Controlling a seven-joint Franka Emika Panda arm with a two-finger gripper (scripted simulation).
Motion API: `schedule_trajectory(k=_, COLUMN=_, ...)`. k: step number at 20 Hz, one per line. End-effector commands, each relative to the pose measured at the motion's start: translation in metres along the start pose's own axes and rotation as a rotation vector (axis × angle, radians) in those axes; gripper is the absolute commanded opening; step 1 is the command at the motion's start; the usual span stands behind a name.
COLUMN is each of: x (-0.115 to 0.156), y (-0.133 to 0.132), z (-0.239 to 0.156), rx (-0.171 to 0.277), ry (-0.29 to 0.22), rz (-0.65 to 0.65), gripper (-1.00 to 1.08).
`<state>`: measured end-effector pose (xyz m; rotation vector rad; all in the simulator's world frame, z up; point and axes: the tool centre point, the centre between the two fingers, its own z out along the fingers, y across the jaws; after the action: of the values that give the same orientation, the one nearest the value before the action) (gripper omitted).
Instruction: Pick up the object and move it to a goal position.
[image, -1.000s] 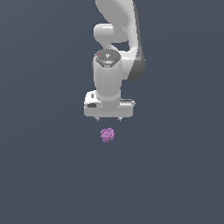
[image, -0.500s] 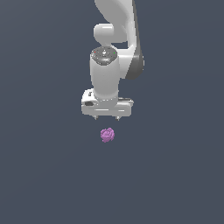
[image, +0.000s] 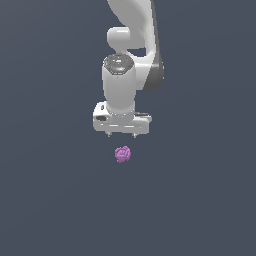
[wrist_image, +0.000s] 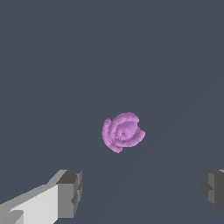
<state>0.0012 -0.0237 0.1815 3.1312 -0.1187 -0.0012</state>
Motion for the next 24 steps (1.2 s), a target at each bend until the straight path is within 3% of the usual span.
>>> schedule_trajectory(k=1, x=0.000, y=0.000, z=0.002, rx=0.001, ry=-0.001, rz=0.025, gripper=1.00)
schedule_trajectory(k=10, x=0.002, y=-0.001, z=0.015, rx=0.007, ry=-0.003, rz=0.190, gripper=1.00)
schedule_trajectory(k=24, x=0.007, y=-0.003, z=0.045, rx=0.013, ry=-0.008, rz=0.579, gripper=1.00)
